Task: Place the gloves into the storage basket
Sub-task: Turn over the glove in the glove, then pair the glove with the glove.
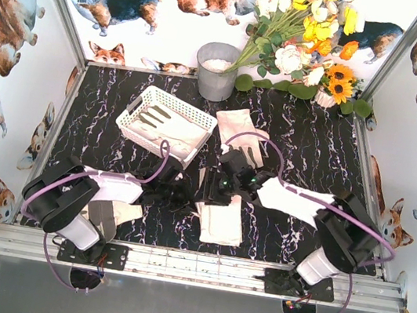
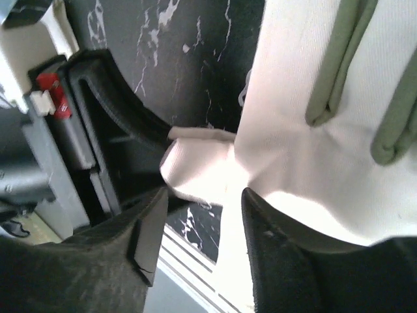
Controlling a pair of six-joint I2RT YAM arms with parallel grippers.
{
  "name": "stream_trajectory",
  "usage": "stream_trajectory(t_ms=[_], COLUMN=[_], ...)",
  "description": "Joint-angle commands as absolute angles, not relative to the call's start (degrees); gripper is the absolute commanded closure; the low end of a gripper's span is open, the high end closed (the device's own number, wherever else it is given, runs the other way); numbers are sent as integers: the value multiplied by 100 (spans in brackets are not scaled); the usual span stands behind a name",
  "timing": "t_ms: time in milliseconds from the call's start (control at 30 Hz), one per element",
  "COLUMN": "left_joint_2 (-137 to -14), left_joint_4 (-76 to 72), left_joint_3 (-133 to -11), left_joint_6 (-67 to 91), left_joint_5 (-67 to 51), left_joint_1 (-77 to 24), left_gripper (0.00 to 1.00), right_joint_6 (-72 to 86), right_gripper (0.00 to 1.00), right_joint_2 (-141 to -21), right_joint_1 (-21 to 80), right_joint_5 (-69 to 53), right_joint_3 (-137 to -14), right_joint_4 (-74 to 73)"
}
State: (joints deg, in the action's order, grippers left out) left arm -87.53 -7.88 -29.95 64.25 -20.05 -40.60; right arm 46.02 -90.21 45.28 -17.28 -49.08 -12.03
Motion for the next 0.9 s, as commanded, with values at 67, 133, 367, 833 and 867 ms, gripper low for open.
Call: stream_trajectory(t_ms=[67, 133, 367, 833, 867], left_joint_2=[-8411, -8265, -7326, -7082, -7175], left_joint_4=[-661, -527, 925, 1075, 1040], left_joint_3=[-2906, -2901, -3019, -3357, -3386], left_joint_6=[6316, 6299, 5923, 5843, 5842], left_joint_5=[-1865, -1828, -1350, -1043, -996], left_joint_1=[-4096, -4090, -4089, -4093, -4095], left_gripper=[81, 75, 66, 70, 72], right_joint_6=[4038, 3964, 3890, 3527, 3501], right_gripper=[40, 37, 37, 42, 43], right_joint_2=[-8052, -7815, -7020, -7385, -7479], right_joint_1=[4513, 4452, 3740, 2620, 2597], right_joint_5=[-1242, -1064, -581, -1561, -1629], right_joint_3=[-5428, -5499, -5048, -4465, -4467], right_joint_4=[-2277, -2598, -3005, -2807, -2813])
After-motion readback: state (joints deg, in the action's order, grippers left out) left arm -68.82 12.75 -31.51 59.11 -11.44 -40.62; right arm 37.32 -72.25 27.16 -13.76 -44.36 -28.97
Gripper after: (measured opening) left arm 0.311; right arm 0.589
